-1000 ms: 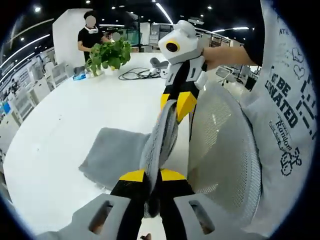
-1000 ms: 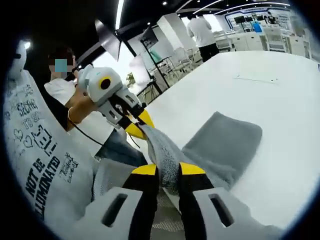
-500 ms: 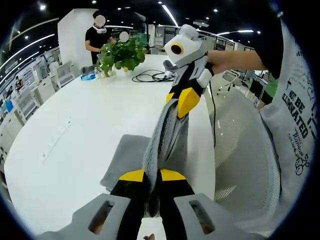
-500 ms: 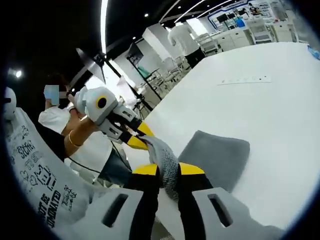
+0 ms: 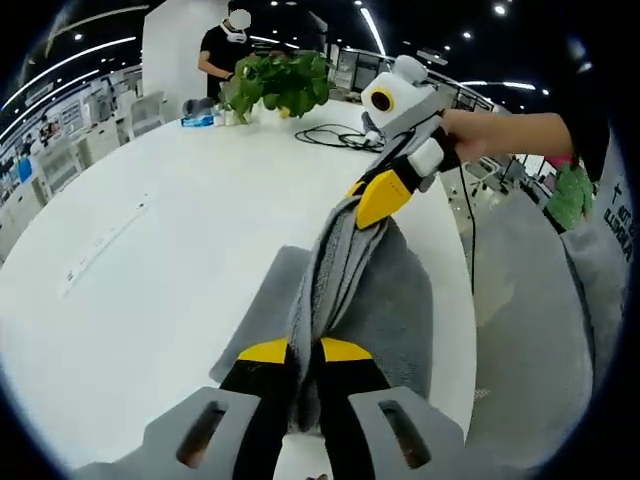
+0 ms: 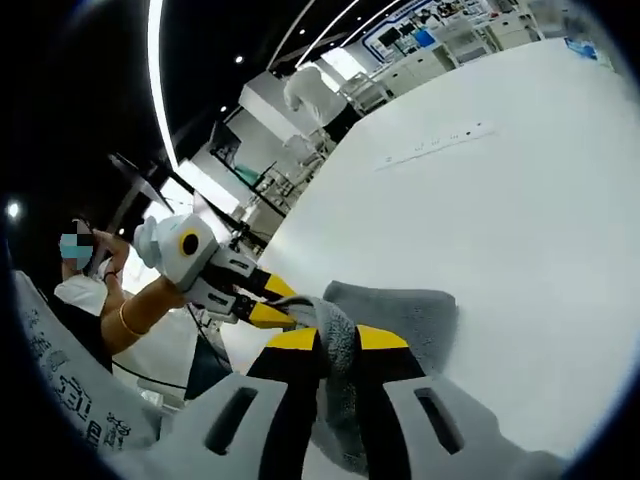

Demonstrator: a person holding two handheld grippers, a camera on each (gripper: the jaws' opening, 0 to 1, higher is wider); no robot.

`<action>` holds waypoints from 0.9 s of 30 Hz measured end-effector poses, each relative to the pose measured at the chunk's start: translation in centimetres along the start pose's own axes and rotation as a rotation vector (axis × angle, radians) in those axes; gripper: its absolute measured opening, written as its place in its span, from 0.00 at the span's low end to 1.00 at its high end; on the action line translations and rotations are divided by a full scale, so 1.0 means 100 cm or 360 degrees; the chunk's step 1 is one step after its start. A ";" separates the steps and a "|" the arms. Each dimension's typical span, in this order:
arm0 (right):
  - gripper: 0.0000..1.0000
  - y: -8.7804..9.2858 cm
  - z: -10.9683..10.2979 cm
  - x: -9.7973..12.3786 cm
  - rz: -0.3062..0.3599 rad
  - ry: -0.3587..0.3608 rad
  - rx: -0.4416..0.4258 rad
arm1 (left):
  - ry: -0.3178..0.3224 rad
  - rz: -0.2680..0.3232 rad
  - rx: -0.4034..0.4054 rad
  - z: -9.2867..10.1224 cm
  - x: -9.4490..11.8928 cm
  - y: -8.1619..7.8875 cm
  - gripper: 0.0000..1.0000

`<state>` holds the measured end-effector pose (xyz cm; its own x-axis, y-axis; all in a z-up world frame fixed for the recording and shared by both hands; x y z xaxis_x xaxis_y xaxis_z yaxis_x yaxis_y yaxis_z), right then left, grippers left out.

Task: Fold the towel on the table until its edges align and the towel forms a compact rectangular stack.

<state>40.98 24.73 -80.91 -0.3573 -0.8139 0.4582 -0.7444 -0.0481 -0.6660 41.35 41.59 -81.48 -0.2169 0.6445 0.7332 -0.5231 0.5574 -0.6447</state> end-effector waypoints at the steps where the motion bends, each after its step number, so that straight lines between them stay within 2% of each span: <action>1: 0.11 0.001 0.003 -0.002 -0.0006 0.0009 -0.0004 | -0.0005 -0.0011 0.0001 -0.002 -0.005 0.002 0.10; 8: 0.11 0.010 0.026 -0.015 -0.0054 0.0113 -0.0046 | -0.0041 -0.0035 0.0104 -0.011 -0.021 0.009 0.12; 12: 0.13 0.012 0.035 -0.017 -0.0054 0.0199 -0.0027 | -0.0109 0.0008 0.0167 -0.019 -0.021 0.008 0.18; 17: 0.14 0.008 0.040 -0.017 -0.0012 0.0250 0.0008 | -0.0238 0.0098 0.0248 -0.030 -0.013 0.006 0.27; 19: 0.15 0.003 0.038 -0.016 0.0045 0.0230 0.0084 | -0.0279 0.0155 0.0263 -0.032 -0.009 0.002 0.24; 22: 0.12 -0.003 0.039 -0.012 0.0080 0.0269 0.0142 | -0.0318 0.0243 0.0319 -0.035 0.001 -0.003 0.23; 25: 0.10 -0.010 0.042 -0.006 0.0129 0.0319 0.0137 | -0.0393 0.0264 0.0314 -0.042 0.010 -0.004 0.24; 27: 0.08 -0.015 0.045 -0.001 0.0165 0.0345 0.0184 | -0.0462 0.0266 0.0298 -0.047 0.018 -0.002 0.24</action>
<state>44.68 22.26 -82.64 -0.5502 -0.6755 0.4909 -0.6325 -0.0467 -0.7732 44.97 45.05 -81.06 -0.5223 0.5286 0.6692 -0.5963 0.3346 -0.7297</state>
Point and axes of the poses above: the point that each gripper's makers call its tool centre point, and the gripper's own axes: x roughly backward along the fingers, z roughly to its right, y roughly out of its underside, the point moved 6 cm from there along x, roughly backward along the fingers, and after that the axes turned 10 degrees about x, right-handed, at the moved point
